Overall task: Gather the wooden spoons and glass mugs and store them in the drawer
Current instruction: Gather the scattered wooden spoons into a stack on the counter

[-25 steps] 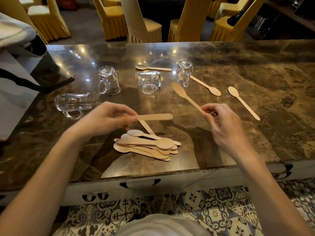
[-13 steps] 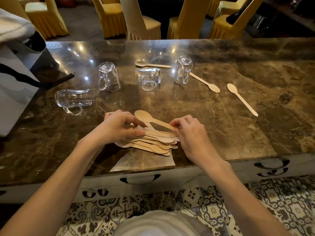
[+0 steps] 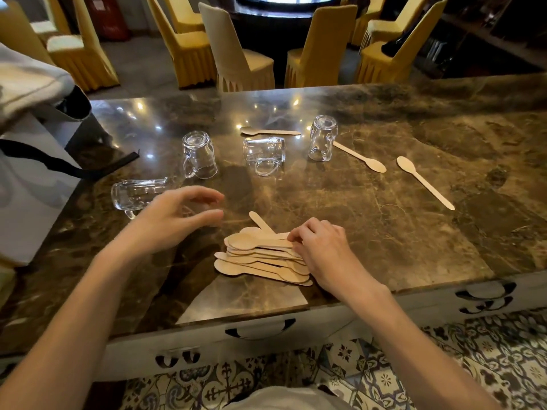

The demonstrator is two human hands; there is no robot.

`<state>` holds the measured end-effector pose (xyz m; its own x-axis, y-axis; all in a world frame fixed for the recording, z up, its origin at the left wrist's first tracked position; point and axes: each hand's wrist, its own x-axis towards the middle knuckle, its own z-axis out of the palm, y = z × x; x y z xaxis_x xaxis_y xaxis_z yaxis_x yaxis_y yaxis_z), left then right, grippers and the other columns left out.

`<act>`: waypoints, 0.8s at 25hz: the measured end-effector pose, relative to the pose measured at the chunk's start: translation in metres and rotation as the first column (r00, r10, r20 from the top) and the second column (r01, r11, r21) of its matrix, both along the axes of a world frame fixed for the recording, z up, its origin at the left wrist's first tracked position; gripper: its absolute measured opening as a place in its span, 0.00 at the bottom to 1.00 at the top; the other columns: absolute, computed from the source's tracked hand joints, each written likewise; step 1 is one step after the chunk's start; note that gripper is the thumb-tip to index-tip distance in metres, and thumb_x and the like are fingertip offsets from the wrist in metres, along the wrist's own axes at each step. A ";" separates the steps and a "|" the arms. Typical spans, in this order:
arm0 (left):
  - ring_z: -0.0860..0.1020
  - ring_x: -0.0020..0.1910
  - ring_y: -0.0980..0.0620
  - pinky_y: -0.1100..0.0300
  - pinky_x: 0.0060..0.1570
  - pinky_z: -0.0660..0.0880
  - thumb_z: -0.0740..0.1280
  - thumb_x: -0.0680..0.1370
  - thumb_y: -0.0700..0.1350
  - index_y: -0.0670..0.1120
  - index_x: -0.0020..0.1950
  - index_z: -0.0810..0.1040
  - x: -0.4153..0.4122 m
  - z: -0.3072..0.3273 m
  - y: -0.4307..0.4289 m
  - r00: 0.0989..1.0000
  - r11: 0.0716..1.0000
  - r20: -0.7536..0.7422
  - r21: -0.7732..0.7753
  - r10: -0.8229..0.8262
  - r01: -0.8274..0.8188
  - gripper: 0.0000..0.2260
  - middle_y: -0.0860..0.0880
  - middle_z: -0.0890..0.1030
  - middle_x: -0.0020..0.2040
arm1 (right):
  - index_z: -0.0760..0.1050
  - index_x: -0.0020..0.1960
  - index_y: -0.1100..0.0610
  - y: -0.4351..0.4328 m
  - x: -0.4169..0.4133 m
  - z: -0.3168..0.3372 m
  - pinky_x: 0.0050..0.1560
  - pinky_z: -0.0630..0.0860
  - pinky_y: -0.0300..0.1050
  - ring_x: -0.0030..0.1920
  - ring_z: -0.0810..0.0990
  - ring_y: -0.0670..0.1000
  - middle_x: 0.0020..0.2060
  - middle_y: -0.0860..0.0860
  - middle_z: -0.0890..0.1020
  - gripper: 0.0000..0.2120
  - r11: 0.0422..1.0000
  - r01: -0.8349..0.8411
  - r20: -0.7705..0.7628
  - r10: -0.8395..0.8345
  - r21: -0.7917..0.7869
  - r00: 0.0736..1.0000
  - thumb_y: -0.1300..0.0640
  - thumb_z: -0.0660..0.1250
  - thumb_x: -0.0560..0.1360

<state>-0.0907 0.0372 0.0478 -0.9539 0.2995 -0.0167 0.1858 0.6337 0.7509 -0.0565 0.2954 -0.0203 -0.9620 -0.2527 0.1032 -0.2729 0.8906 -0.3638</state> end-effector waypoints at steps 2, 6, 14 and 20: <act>0.78 0.48 0.67 0.73 0.45 0.73 0.68 0.72 0.54 0.56 0.56 0.78 -0.010 0.008 0.003 0.999 1.000 -0.039 -0.008 -0.011 0.011 0.13 0.59 0.81 0.51 | 0.74 0.61 0.50 0.001 0.001 0.004 0.63 0.62 0.47 0.57 0.71 0.50 0.56 0.48 0.76 0.12 1.000 -0.014 0.029 0.014 -0.008 0.999 0.55 0.61 0.78; 0.77 0.46 0.67 0.70 0.39 0.72 0.65 0.76 0.52 0.56 0.56 0.77 -0.045 0.028 0.023 0.990 0.996 -0.128 -0.076 -0.053 0.044 0.10 0.62 0.78 0.48 | 0.76 0.58 0.50 0.021 -0.006 0.028 0.63 0.62 0.47 0.57 0.73 0.49 0.55 0.47 0.78 0.12 0.998 0.011 0.004 -0.011 -0.062 1.000 0.51 0.63 0.76; 0.75 0.47 0.52 0.58 0.48 0.72 0.66 0.77 0.47 0.45 0.57 0.79 -0.177 0.039 0.085 0.942 0.955 -0.335 -0.288 -0.028 -0.074 0.11 0.46 0.79 0.53 | 0.79 0.54 0.55 0.165 -0.067 0.039 0.51 0.74 0.50 0.52 0.79 0.58 0.52 0.56 0.82 0.12 0.808 0.586 -0.082 -0.590 -0.066 0.803 0.52 0.69 0.73; 0.78 0.50 0.47 0.51 0.54 0.75 0.68 0.76 0.48 0.47 0.56 0.80 -0.246 0.001 0.105 0.983 0.903 -0.172 -0.429 -0.056 -0.023 0.11 0.44 0.80 0.55 | 0.79 0.56 0.57 0.214 -0.074 0.008 0.47 0.74 0.50 0.52 0.78 0.61 0.51 0.59 0.81 0.16 0.704 0.708 -0.049 -0.707 0.047 0.706 0.49 0.70 0.72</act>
